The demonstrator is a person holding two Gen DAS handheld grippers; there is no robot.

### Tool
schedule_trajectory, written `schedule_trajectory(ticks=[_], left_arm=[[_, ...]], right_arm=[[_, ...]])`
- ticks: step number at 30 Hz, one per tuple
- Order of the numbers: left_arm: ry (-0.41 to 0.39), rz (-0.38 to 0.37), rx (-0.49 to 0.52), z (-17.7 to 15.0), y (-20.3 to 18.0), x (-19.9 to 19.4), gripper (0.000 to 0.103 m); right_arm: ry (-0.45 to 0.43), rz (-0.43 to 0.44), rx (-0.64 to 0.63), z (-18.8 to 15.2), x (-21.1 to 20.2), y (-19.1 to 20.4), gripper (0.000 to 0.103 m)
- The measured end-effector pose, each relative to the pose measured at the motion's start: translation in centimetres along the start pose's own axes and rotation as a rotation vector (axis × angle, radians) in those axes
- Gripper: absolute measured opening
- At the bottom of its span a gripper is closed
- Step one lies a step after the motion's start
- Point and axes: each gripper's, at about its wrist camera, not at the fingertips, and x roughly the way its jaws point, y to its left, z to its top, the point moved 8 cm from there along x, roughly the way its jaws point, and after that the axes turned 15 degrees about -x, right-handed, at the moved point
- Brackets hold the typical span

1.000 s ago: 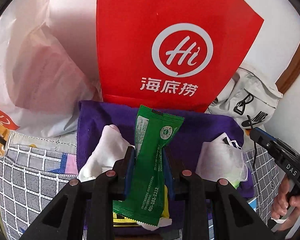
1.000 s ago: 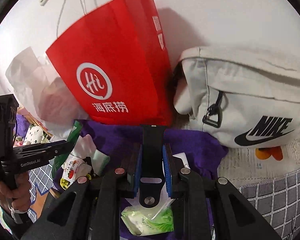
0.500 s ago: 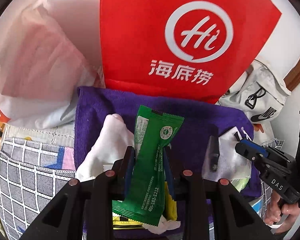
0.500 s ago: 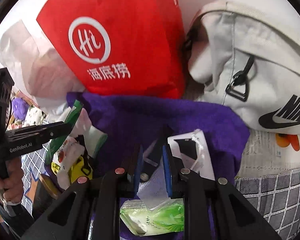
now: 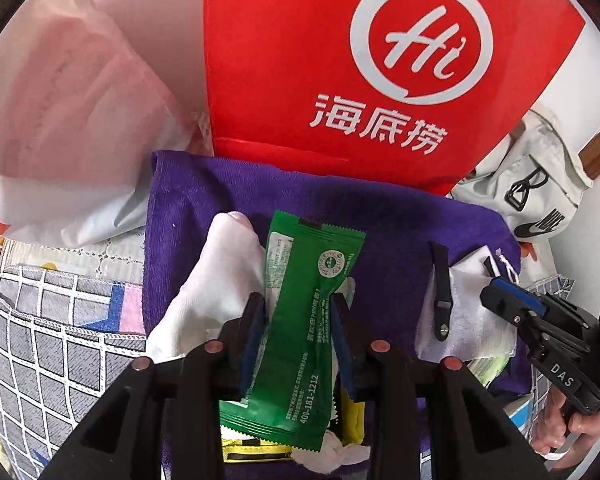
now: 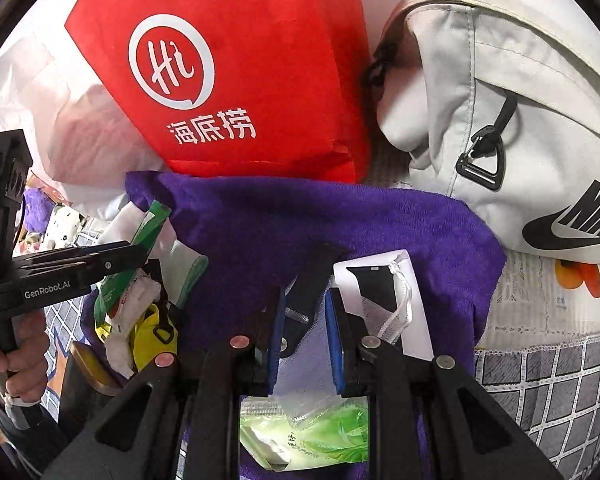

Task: Organize soft objects
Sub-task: 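Open the left tool to release the green packet on the towel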

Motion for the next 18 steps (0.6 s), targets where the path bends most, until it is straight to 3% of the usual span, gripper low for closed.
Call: schedule_trajectory(ticks=[7,10,18], left_arm=[[0.022,-0.013,-0.009,-0.3,0.0,0.0,0.047],[0.018,-0.018,-0.003,-0.4,-0.1,-0.4,0.055],[-0.005,0.035,0.010,-0.9,0.5,-2.1,0.057]], right_arm=[[-0.016,0.000,-0.002,0.2,-0.9,-0.2,0.022],[-0.020,-0.003,-0.005,0.1,-1.4,-0.2,0.035],[-0.040,-0.029,-0.021,0.8,-3.2,0.8,0.054]])
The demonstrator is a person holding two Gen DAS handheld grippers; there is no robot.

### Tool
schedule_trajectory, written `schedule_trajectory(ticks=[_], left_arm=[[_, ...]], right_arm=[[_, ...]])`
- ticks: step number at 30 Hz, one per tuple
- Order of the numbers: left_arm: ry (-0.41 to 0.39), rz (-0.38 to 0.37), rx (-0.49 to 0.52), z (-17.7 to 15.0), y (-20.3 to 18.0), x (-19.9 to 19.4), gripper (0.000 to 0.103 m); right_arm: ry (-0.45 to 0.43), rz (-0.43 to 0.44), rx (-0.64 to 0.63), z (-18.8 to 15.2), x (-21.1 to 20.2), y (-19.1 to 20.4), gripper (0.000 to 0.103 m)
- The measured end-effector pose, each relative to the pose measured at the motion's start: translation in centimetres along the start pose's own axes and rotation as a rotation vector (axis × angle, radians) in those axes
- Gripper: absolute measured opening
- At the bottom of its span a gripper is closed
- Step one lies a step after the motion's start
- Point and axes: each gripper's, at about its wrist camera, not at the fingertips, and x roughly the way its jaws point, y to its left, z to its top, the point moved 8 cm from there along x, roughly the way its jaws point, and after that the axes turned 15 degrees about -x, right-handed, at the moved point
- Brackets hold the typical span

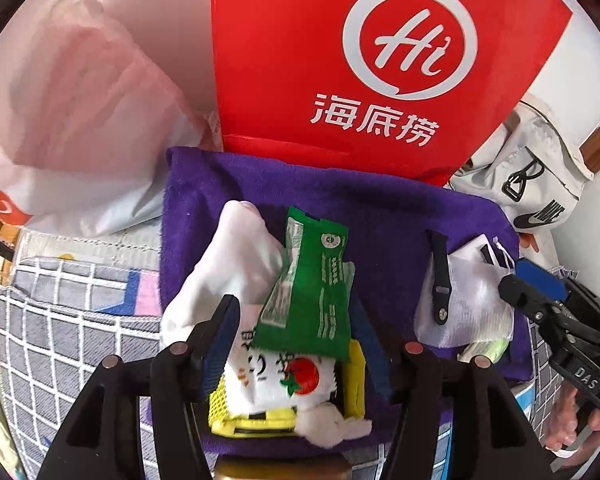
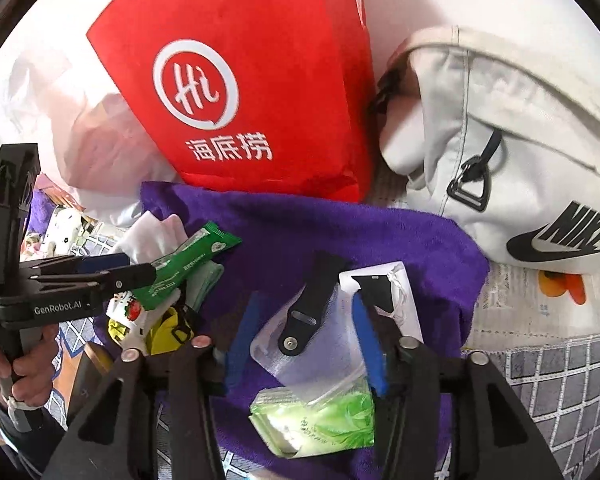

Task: Organize soft objects

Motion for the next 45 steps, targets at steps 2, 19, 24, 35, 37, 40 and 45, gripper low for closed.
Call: schedule_trajectory(ticks=[2,19,24,35,37,40,45], left_arm=[[-0.022,0.008,0.000,0.0,0.1,-1.1,0.061],[-0.143,-0.009,0.032,-6.3,0.8,-12.5,0.078],[-0.190,-0.016,0.058,-9.7,0.6,-16.1,0.084],[-0.310,0.007,0.074,-17.7,0.3,-22.7,0.096],[-0.335,0.010,0.069,-19.3,0.5,-23.8,0.096],[-0.362,0.002,0.066,-21.3,0.7,-25.3,0.096],[-0.393,0.005,0.083,-24.7,1.0,-27.3,0.096]], right_arm=[[-0.010,-0.006,-0.005,0.2,-0.8,0.4,0.061],[-0.055,-0.099,-0.002,-3.1,-10.7,4.8,0.076],[-0.096,-0.177,-0.012,-5.4,-15.0,6.3,0.097],[-0.123,-0.214,0.008,-12.1,-21.4,9.9,0.102],[-0.128,-0.212,0.011,-13.4,-22.4,10.6,0.102],[-0.144,-0.216,0.009,-15.2,-24.0,11.7,0.102],[-0.174,-0.234,0.006,-17.9,-26.6,13.3,0.102]])
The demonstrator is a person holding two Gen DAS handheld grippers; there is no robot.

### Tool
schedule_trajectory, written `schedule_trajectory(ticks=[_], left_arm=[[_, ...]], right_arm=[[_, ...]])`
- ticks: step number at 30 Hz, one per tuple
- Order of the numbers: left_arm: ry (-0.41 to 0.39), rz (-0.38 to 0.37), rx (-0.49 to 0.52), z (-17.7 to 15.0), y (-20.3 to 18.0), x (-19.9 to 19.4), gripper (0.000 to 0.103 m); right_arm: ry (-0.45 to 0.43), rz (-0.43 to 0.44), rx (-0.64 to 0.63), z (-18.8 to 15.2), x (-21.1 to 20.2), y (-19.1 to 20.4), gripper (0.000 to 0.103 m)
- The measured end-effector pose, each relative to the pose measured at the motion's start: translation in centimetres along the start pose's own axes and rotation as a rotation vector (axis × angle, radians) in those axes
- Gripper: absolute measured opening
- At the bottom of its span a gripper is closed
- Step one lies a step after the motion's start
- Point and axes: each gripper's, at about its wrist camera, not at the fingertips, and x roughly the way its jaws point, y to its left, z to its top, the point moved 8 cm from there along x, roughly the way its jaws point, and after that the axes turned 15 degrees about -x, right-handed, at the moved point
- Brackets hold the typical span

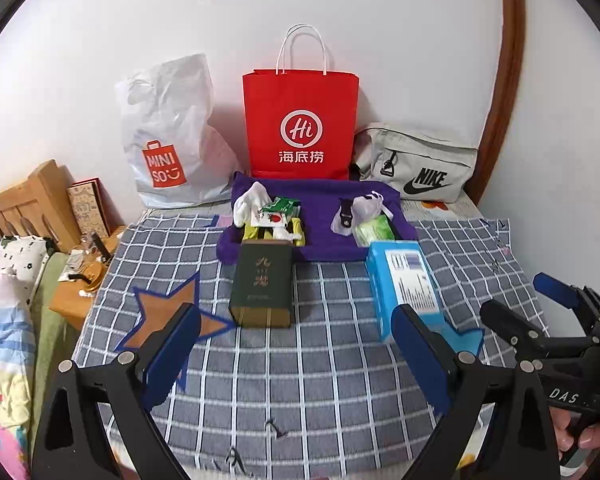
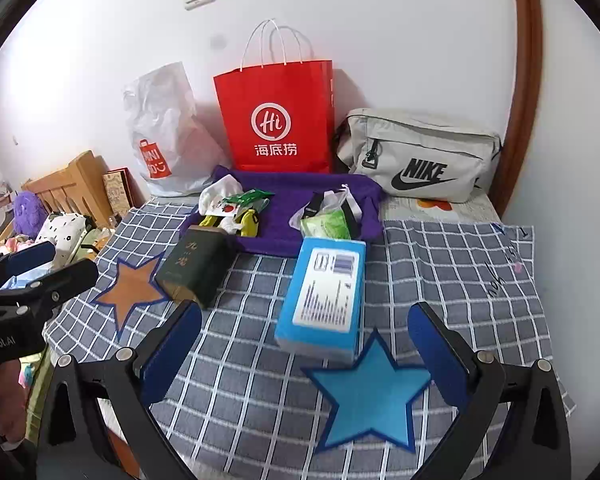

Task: Organize soft objects

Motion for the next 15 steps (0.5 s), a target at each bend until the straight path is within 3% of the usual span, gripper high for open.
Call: schedule_trajectory(ticks=[7,15], left_arm=[[-0.027,-0.019,-0.034,-2.5,0.7,-3.1,0.096],[-0.086,0.000,-0.031,-3.3,0.9,-5.0,0.096]], right_arm=[[-0.044,-0.027,-0.010,-1.4,-3.6,0.4,0.102],[-0.065,-0.041,-0.017,-2.5,-5.5,0.6,0.102]])
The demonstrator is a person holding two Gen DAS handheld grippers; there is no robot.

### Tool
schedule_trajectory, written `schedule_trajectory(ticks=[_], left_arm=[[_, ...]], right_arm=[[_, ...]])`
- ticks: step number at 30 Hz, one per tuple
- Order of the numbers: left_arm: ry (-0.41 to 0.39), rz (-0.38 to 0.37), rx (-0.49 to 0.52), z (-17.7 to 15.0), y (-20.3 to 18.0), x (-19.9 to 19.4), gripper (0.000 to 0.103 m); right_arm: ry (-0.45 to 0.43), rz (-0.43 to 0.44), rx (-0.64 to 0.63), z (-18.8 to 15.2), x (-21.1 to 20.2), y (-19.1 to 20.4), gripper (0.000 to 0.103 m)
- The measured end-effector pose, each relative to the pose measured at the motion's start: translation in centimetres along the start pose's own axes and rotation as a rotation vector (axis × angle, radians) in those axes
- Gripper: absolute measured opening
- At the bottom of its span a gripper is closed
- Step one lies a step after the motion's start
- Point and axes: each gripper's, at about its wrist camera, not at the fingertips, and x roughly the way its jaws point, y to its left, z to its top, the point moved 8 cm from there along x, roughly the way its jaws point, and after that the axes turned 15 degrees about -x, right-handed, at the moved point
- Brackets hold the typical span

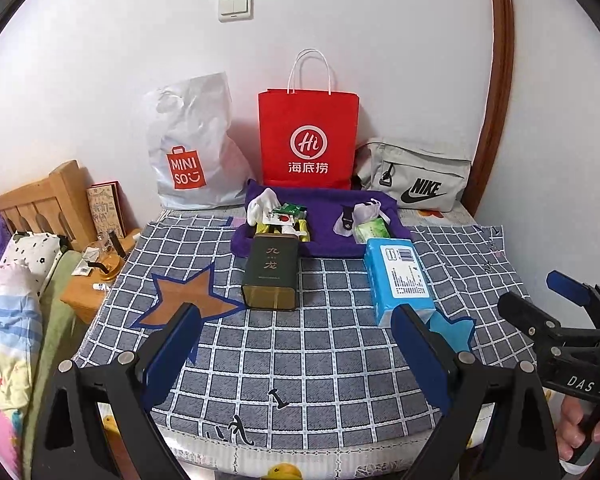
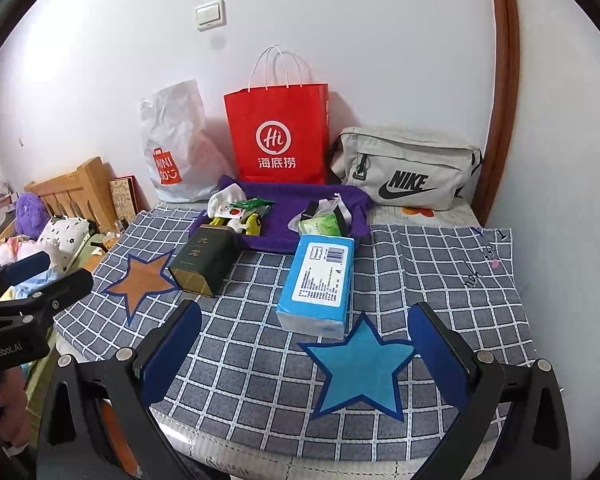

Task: Organize soft objects

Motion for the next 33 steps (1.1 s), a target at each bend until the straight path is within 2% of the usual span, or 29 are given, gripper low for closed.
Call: schedule_trajectory(ticks=[33], left_arm=[[0.001,-0.001,-0.006,-0.18,-0.42,-0.69,0.096]], right_arm=[[-0.011,0.003,0.001,-0.59,-0.68,-0.19,0.102]])
